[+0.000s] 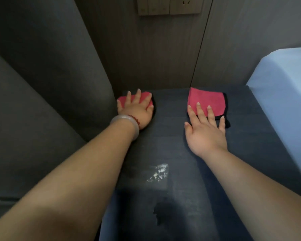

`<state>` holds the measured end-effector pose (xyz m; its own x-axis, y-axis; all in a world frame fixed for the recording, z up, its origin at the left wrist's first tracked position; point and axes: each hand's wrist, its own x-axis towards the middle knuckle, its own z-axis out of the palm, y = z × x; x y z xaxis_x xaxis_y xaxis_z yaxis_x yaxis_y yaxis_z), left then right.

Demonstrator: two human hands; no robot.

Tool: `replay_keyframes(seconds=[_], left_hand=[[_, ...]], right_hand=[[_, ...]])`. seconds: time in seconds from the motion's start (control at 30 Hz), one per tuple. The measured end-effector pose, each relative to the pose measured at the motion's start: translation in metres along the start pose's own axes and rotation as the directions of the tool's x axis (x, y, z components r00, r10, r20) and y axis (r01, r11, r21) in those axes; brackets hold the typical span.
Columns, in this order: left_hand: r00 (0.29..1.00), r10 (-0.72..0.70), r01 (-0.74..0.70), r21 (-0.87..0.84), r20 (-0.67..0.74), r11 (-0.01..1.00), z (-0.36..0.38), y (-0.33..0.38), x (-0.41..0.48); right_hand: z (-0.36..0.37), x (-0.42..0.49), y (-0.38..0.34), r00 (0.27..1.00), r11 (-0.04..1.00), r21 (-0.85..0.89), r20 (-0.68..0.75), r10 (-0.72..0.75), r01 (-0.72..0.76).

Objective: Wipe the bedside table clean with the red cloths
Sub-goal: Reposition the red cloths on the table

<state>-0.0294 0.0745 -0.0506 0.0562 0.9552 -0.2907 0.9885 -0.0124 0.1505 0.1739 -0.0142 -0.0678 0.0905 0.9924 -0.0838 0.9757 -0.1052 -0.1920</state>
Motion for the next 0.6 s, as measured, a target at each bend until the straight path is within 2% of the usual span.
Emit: replay_keyframes(seconds=[0.07,0.1,0.17,0.23,0.3,0.37,0.43,0.5,0.53,0.6], left_hand=[[0.995,-0.08,0.08,-0.008,0.059,0.997,-0.006,-0.002,0.009],[0.997,-0.056,0.056,-0.003,0.051,0.998,-0.003,0.005,0.0],[0.998,0.066,-0.065,0.018,-0.017,0.998,0.016,0.027,-0.036],[0.967,0.236,-0.232,0.057,-0.093,0.971,0.039,0.043,-0.088],[0.934,0.343,-0.333,0.105,-0.1,0.937,0.05,0.042,-0.117],[0.959,0.276,-0.271,0.074,-0.064,0.96,0.041,0.022,-0.094],[0.995,0.101,-0.101,0.018,-0.014,0.995,0.022,0.0,-0.058],[0.999,-0.034,0.034,0.005,0.024,0.999,0.012,-0.004,-0.049],[1.0,-0.031,0.031,0.007,0.002,0.999,0.017,0.003,-0.06],[0.992,0.094,-0.094,0.005,-0.078,0.996,0.04,0.027,-0.105]], right_hand=[[-0.001,0.001,0.001,1.0,1.0,0.0,0.001,0.004,-0.004],[-0.001,0.001,0.001,1.0,1.0,0.003,0.004,0.008,-0.008],[0.0,0.002,0.001,1.0,1.0,0.01,-0.008,0.01,-0.01],[0.0,0.002,0.001,1.0,1.0,0.018,-0.011,0.006,-0.006],[-0.001,0.001,0.001,1.0,0.999,0.039,-0.016,0.011,-0.01],[0.0,0.0,0.001,0.999,0.999,0.045,-0.034,0.004,-0.003],[0.001,0.0,0.002,0.999,0.999,0.049,-0.036,0.0,0.002],[0.0,0.001,0.002,1.0,0.999,0.049,-0.028,0.001,0.0],[0.0,0.0,0.002,1.0,0.999,0.052,-0.028,-0.001,0.002],[-0.002,0.0,0.003,0.999,0.996,0.09,-0.048,-0.008,0.012]])
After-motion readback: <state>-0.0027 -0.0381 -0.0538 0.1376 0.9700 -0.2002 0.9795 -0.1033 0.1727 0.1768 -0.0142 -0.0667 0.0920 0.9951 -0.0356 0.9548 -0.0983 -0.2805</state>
